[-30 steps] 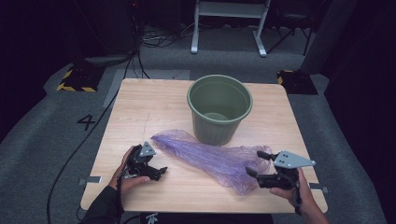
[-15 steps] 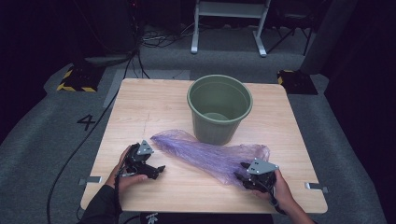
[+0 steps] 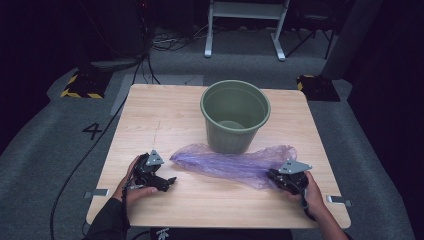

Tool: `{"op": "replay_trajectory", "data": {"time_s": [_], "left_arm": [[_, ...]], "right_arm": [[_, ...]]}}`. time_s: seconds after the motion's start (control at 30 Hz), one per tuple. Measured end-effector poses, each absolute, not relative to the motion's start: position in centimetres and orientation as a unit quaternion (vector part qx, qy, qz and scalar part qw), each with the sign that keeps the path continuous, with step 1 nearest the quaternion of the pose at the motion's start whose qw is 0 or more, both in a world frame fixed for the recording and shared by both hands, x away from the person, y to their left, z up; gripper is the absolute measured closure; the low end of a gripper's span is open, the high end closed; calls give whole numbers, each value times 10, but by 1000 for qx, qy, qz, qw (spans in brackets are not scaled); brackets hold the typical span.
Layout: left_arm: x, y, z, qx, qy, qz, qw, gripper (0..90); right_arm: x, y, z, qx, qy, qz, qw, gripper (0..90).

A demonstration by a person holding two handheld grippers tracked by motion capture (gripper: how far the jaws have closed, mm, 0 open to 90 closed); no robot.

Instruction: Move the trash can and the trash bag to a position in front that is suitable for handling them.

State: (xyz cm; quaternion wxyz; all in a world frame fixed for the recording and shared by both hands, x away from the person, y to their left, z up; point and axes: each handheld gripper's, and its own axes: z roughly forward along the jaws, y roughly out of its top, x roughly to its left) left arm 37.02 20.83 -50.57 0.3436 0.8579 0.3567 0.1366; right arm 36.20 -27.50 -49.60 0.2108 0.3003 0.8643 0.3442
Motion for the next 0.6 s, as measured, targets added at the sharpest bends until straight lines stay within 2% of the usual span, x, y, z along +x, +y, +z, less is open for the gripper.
{"op": "replay_trajectory", "data": {"time_s": [0.33,0.47,0.6], "left_arm": [[369,199,-505,859,354,137,343,1],[367,185,-505,865,340,132,344,1],[364,171,-505,870,327,127,347,2]], "right_arm": [[393,-326,-494,357,836,320,266,676],[404,-335,-491,385,818,308,295,572],[409,-338,-487,412,800,310,308,422]]}}
